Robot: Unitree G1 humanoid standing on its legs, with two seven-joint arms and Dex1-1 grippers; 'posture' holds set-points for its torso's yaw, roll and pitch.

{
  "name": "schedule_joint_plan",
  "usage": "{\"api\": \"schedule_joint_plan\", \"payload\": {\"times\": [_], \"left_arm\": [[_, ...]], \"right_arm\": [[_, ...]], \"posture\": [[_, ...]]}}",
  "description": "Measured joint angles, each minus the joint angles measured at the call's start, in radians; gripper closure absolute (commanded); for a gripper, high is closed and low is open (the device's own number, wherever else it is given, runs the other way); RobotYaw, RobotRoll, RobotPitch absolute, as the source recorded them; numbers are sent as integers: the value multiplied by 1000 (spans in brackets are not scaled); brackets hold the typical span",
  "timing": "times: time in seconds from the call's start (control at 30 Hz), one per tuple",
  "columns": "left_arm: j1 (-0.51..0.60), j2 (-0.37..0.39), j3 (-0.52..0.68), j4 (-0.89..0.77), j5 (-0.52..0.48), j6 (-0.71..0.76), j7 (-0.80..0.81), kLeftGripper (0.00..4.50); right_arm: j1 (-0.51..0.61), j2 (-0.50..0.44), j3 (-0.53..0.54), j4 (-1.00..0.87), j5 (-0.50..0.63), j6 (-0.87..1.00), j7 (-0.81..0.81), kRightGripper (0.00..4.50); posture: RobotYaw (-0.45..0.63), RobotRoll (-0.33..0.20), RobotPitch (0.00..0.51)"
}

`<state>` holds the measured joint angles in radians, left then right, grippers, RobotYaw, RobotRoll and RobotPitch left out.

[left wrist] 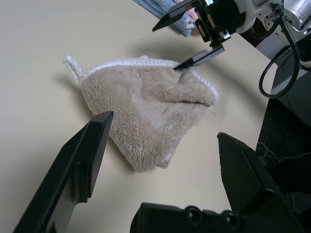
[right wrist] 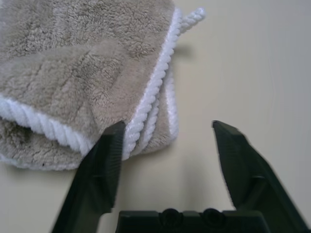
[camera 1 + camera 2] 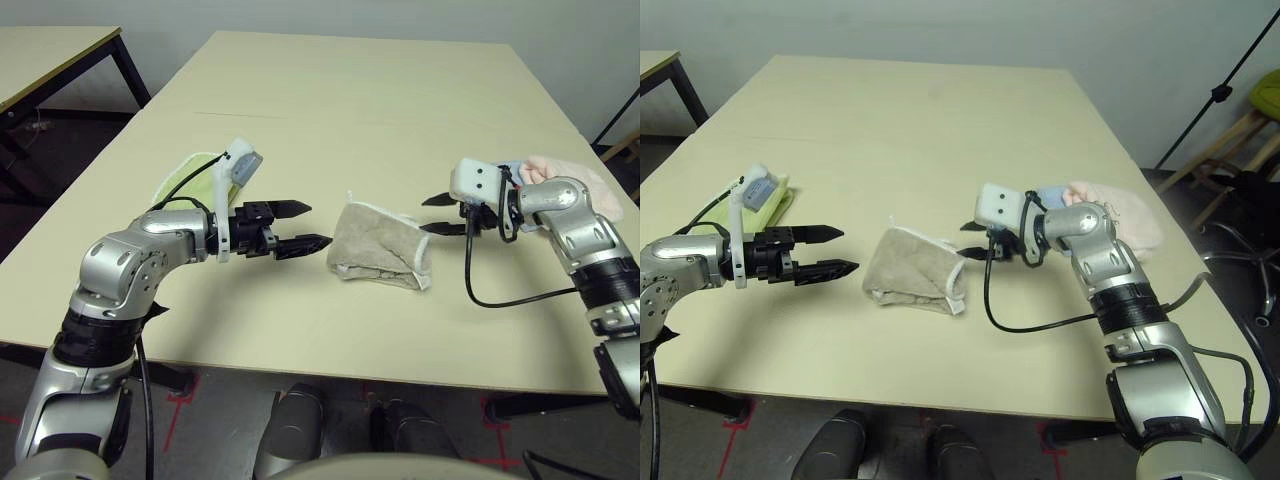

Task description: Fold the towel and set it aside.

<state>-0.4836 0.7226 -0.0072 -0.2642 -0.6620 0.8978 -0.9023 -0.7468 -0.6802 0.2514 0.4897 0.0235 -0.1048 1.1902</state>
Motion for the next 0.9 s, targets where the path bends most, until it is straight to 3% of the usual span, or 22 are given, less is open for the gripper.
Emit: {"api": "schedule_joint_plan", "payload": {"times": [0.17,0.3,0.5,0.77,0.8,0.9], "left_arm": [[-2,-2,-2,0,0,0,1,0],[-6,-7,-2,1,0,0,3,0],[-75,-58,10,12,-13,2,28,0],[-97,-116,-35,49,-6,-9,18,0],[-104,-128,-48,58,-2,-13,16,0],[-118,-170,-77,92,5,-33,7,601]], "right_arm": [[-25,-6,-35,29,22,14,23,26],[-35,-5,-126,9,131,169,41,26],[-32,-15,-245,-223,341,546,49,26],[112,-7,-291,-481,543,868,2,26],[119,-1,-295,-502,561,886,-10,196],[144,3,-297,-544,573,900,-39,985]], "posture": [[206,0,92],[200,0,92],[193,0,92],[191,0,91],[191,0,91],[189,0,90]]}}
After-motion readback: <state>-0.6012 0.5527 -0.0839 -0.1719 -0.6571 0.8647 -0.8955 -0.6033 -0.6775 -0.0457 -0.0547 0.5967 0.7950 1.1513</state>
